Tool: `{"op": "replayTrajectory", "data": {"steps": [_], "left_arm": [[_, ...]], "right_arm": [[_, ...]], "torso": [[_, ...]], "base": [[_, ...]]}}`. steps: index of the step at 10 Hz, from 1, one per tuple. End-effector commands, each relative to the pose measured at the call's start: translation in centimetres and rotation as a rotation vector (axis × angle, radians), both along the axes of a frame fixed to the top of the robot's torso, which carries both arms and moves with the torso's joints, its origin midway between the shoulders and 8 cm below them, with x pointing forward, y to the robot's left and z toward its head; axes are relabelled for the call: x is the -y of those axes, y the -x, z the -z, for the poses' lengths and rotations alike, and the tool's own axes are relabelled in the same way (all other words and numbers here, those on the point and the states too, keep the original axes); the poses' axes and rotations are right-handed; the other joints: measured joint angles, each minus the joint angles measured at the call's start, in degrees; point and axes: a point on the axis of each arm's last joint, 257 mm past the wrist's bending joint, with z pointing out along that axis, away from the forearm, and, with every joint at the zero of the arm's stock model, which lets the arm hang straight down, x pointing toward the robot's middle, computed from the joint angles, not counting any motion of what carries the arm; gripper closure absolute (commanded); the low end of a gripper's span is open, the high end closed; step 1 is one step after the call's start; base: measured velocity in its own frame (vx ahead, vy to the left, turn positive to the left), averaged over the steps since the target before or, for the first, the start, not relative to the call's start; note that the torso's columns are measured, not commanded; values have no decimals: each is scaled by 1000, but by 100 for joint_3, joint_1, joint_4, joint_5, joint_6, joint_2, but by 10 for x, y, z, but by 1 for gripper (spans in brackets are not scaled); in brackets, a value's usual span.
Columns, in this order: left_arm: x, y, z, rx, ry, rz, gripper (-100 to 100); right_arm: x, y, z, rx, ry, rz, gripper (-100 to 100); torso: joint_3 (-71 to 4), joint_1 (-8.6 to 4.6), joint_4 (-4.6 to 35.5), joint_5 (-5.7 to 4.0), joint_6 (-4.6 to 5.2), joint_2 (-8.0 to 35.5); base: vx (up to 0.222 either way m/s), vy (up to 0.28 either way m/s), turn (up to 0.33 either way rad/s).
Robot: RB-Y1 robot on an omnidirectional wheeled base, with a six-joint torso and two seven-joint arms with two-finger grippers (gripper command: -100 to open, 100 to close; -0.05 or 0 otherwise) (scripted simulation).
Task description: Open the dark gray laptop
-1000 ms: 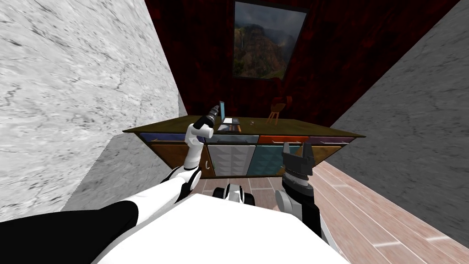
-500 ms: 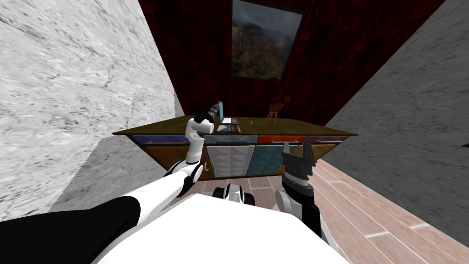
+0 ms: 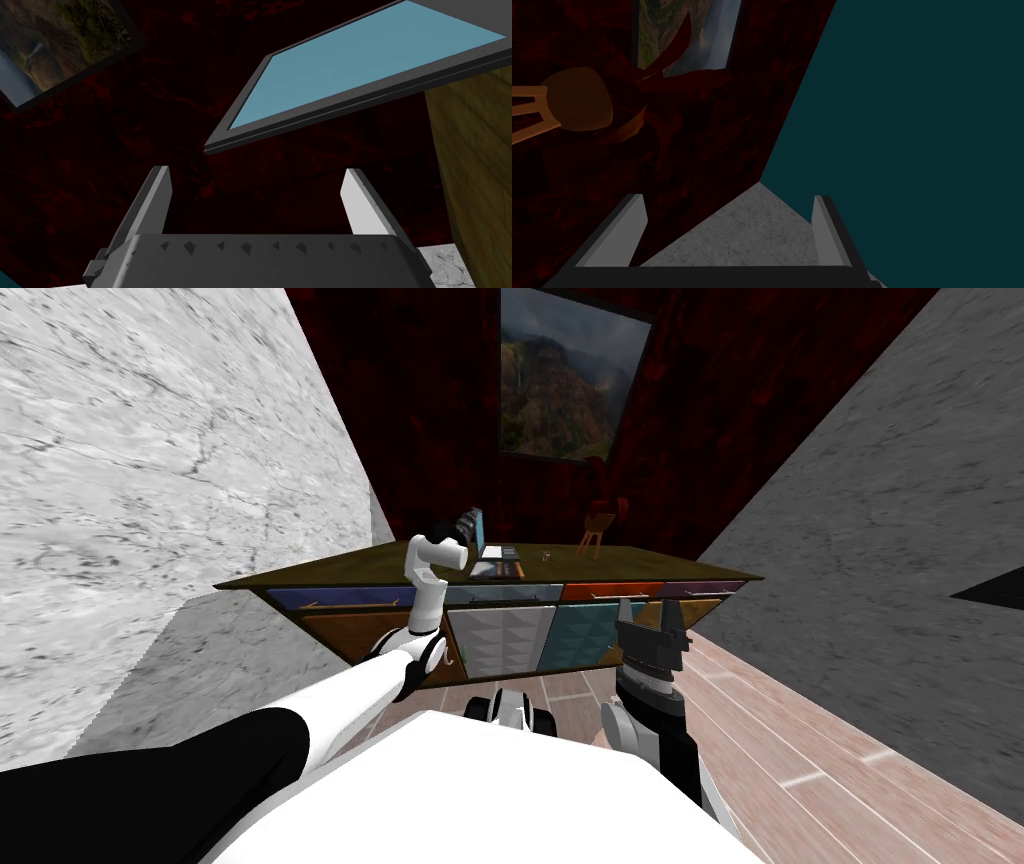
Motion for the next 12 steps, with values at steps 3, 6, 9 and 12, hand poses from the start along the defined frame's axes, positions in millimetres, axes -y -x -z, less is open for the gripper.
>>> {"op": "replayTrajectory", "data": {"steps": [3,6,9,12], "left_arm": [[-10,-6,-8,-63,-8,-49,-100],[-19,-8,-16,-108,-12,-90,-100],[-28,-9,-22,-149,-12,-128,-100],[-40,-8,-29,-195,-10,-174,-100]], "right_arm": [[0,0,0,0,0,0,0],[0,0,0,0,0,0,0],[0,0,0,0,0,0,0],[0,0,0,0,0,0,0]], "torso": [[0,-2,1,-1,2,1],[0,0,0,0,0,1],[1,2,0,1,-1,1],[-2,0,-1,0,1,-3]], "base": [[20,25,-57],[22,22,-62],[23,29,-65],[34,32,-74]]}}
